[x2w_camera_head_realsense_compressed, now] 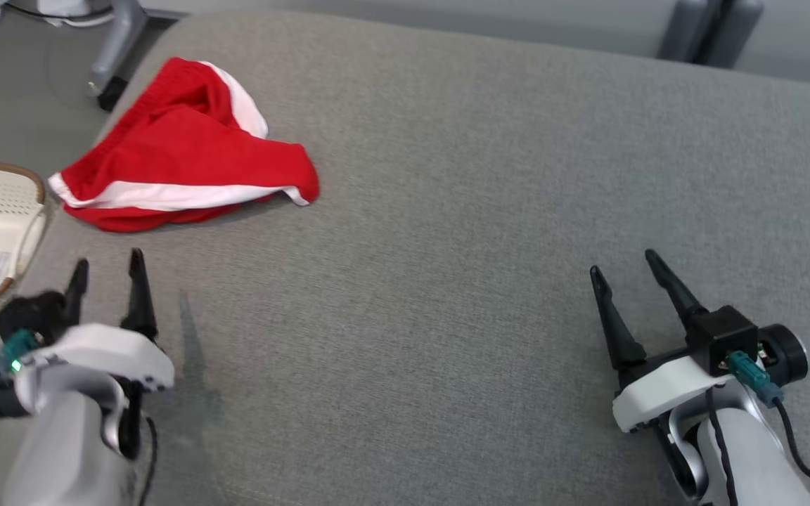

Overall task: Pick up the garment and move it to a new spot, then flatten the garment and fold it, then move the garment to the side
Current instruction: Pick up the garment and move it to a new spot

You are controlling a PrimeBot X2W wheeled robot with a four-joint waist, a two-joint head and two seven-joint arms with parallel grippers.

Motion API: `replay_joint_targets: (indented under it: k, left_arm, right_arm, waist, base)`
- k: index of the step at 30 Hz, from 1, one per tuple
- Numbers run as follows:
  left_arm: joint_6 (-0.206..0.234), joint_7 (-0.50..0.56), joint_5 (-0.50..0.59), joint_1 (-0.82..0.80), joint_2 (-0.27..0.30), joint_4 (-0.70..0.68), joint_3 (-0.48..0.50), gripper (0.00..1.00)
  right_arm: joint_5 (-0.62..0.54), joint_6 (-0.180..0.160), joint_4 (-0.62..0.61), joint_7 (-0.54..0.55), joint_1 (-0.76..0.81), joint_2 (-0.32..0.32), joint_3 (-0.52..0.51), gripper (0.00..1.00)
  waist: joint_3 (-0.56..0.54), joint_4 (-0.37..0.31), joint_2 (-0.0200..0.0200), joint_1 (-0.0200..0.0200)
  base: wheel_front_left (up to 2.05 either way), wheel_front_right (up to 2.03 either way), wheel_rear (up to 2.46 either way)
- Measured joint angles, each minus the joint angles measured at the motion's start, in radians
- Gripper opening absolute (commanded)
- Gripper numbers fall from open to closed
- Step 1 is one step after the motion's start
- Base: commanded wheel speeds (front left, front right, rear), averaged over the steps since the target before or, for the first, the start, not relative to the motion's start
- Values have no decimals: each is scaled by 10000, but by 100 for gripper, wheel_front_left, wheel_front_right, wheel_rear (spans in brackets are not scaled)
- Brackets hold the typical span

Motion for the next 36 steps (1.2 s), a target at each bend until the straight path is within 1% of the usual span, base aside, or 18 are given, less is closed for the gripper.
replay_joint_targets:
  k: [4,9,15,19,23,24,25,26,29,32,36]
  left_arm:
    - [-328,-2,-6,-1235,550,936,-65,100]
    - [-621,0,157,-2189,761,1618,-493,100]
    - [-683,2,105,-3093,1154,2976,-621,100]
    - [-700,178,132,-3647,1206,3800,-769,100]
    - [-537,539,121,-3937,1248,4631,-802,100]
    - [-537,604,90,-3968,1248,4780,-798,84]
    - [-537,623,50,-3997,1248,4899,-800,39]
    - [-537,639,29,-4029,1256,4984,-798,0]
    - [-537,683,-77,-4119,1283,5193,-792,0]
    - [-552,477,-134,-4120,1290,5239,-817,0]
    - [-640,127,-79,-4274,1317,4696,-1030,0]
  right_arm:
    - [-171,0,-102,0,-179,-71,-123,100]
    - [-244,0,-173,0,-263,-148,-267,100]
    - [-245,0,-303,0,-567,-151,-232,100]
    - [-245,0,-389,-2,-697,-144,-221,100]
    - [-240,0,-430,-2,-759,-136,-272,100]
    - [-236,0,-435,-4,-759,-132,-291,100]
    - [-232,0,-437,-2,-757,-134,-311,100]
    - [-226,0,-433,-2,-754,-130,-343,100]
    - [-213,0,-408,-2,-706,-121,-401,100]
    - [-176,0,-355,-2,-608,-113,-462,100]
    - [-125,0,-291,0,-540,-86,-541,100]
  waist:
    - [531,-323,0,0]
    - [1029,-760,0,0]
    - [1449,-1262,0,0]
    - [1647,-1571,0,0]
    - [1752,-1821,0,0]
    - [1760,-1869,0,0]
    - [1763,-1909,0,0]
    - [1760,-1941,0,0]
    - [1692,-1993,0,0]
    - [1571,-2015,0,0]
    - [1309,-2010,0,0]
  base:
    - [0,0,0]
    - [0,0,0]
    - [0,0,0]
    - [0,0,0]
    - [0,0,0]
    - [0,0,0]
    - [0,0,0]
    - [0,0,0]
    - [0,0,0]
    - [0,0,0]
    - [0,0,0]
